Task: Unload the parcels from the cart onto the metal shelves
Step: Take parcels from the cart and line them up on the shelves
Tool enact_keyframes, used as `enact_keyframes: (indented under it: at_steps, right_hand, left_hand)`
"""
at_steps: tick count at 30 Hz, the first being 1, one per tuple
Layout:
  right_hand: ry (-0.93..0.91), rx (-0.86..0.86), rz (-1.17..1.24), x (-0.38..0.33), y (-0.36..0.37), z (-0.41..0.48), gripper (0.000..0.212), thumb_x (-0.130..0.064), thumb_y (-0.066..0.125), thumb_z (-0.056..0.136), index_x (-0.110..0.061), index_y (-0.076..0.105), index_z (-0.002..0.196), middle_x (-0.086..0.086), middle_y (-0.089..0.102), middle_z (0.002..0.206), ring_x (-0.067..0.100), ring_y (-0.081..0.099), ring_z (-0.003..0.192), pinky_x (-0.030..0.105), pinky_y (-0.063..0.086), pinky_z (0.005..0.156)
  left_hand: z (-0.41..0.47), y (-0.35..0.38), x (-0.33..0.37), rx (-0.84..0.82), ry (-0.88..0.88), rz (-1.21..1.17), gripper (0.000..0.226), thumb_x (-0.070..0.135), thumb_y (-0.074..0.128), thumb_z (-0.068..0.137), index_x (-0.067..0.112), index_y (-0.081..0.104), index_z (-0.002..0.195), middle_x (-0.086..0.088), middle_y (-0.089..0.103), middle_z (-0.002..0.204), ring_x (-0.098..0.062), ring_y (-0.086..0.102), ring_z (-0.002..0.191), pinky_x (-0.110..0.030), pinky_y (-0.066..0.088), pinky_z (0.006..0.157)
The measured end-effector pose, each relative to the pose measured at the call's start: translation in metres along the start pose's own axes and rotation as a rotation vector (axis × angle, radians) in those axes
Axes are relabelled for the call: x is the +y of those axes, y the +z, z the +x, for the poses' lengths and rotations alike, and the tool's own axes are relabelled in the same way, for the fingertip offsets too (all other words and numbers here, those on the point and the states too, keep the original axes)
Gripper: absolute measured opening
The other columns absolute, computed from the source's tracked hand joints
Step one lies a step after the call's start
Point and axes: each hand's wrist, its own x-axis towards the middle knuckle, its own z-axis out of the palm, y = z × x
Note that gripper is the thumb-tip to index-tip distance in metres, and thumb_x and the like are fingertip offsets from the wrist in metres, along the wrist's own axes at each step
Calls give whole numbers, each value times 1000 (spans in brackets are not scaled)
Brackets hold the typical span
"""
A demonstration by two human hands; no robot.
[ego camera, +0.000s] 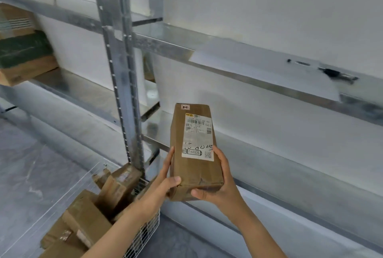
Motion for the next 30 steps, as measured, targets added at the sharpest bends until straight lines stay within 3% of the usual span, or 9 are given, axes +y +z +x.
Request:
enact_keyframes:
  at_steps: [4,10,17,21,27,30]
  right_hand:
    - [-13,119,10,2,-43,-40,112,-16,90,60,-38,20,145,-28,46,133,5,45,129,34,50,98]
    - [-23,259,26,4,-117,-108,110,-4,87,62,-37,22,143,-28,47,130,3,47,126,29,51,94]
    - [-20,428,-24,-1,-205,-186,113,-35,93,53,-29,26,144,-16,48,136,14,46,129,37,52,95]
    - [-25,529,-52,3,-246,-229,112,-30,93,52,-28,29,144,-16,51,134,16,48,129,46,51,97]
    - [15,707,-67,11,-295,-294,109,-19,91,49,-31,34,142,-15,54,132,15,51,125,46,52,96]
    - [36,781,-78,12,-317,-324,107,-16,91,50,-30,36,141,-12,56,131,16,54,123,47,53,95]
  left_hand:
    - [6,54,-8,-110,6,53,94,46,68,63,50,18,142,17,48,140,-14,52,124,-37,49,97]
    - [12,151,-30,-234,-35,109,89,49,62,66,54,15,141,14,48,140,-15,53,123,-39,49,97]
    - [19,264,-57,-376,-81,126,80,54,61,67,67,18,133,27,47,134,-2,53,118,-30,52,89]
    - [22,323,-76,-449,-84,136,84,55,62,66,63,16,136,28,45,135,-2,52,120,-38,50,96]
    - [23,404,-105,-585,-135,140,80,55,61,63,67,19,130,40,50,121,5,57,109,-29,55,80]
    - [22,441,-118,-656,-152,157,82,55,60,64,66,16,133,37,51,124,1,57,112,-40,52,90]
